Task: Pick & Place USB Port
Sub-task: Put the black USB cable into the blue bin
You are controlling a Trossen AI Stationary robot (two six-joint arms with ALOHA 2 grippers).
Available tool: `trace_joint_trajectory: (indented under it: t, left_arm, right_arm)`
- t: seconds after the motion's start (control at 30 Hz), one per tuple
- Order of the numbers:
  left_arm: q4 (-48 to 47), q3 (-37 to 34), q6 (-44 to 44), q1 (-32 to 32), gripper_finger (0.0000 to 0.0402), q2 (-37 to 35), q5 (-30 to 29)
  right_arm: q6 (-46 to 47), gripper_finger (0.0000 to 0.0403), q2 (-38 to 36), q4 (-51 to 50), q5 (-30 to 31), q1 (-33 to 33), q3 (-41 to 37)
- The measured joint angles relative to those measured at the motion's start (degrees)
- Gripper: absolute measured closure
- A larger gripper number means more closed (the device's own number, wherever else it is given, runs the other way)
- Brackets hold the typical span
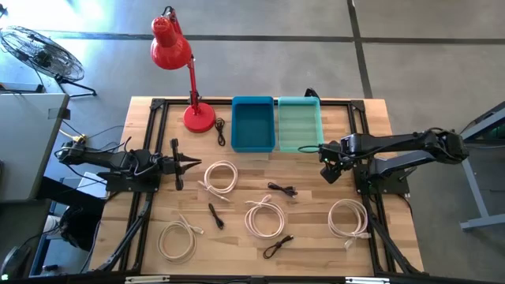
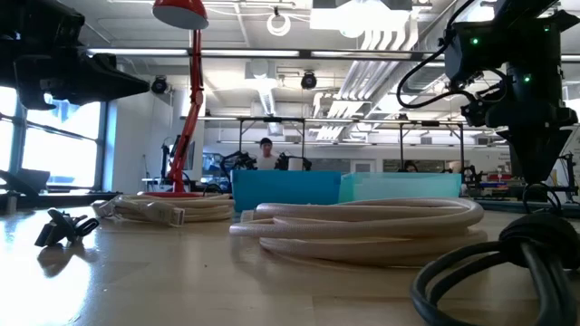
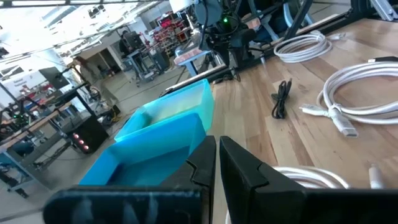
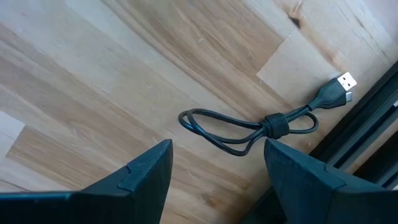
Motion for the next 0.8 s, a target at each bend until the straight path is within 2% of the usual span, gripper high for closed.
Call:
trace_joint_trajectory:
  t: [0.5,0.8]
  left_arm:
    - [0.0,0.0,-1.1,0.0,0.0383,0.0,0.1]
    - [0.0,0.0,-1.1,0.0,0.0383,0.0,0.1]
  right_arm:
    - [0.2,0.0157,0.0,1.4,2.1,2.3,-0.2]
    - [-0.1,0.017,0.7,10.6,-1.2,2.5,-10.0]
